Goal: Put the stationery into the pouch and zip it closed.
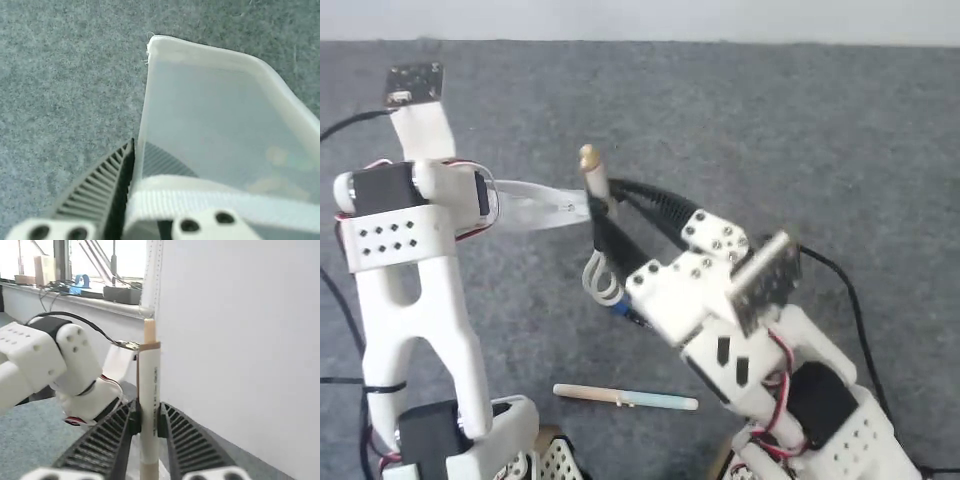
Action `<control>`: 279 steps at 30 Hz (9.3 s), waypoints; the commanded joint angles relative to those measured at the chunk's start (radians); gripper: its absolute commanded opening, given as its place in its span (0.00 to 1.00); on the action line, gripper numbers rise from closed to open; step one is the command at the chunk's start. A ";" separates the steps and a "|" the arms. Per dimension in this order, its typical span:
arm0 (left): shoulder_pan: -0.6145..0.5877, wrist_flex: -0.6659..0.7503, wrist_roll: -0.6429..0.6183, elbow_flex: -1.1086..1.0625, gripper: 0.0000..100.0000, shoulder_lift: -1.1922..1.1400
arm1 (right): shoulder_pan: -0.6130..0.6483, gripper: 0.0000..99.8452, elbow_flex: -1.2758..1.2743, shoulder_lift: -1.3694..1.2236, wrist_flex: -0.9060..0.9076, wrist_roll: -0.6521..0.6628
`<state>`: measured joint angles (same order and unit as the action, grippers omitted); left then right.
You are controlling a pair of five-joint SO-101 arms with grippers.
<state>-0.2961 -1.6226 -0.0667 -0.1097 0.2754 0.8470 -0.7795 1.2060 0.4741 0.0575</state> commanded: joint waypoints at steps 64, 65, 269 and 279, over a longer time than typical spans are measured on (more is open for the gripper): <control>0.009 0.034 -0.015 -0.021 0.01 -0.038 | 0.022 0.14 -0.336 -0.245 -0.618 -0.006; 0.008 0.034 -0.015 -0.021 0.01 -0.040 | 0.022 0.14 -0.336 -0.216 -0.582 -0.006; 0.063 0.081 0.026 -0.166 0.01 -0.029 | 0.124 0.01 -0.226 -0.064 -0.337 -0.008; 0.061 0.081 0.026 -0.166 0.01 -0.029 | 0.107 0.01 -0.229 -0.074 -0.499 -0.014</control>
<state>-0.2470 -1.5351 -0.0560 -0.2355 0.2785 0.9666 -1.0173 1.1262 0.0307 0.0545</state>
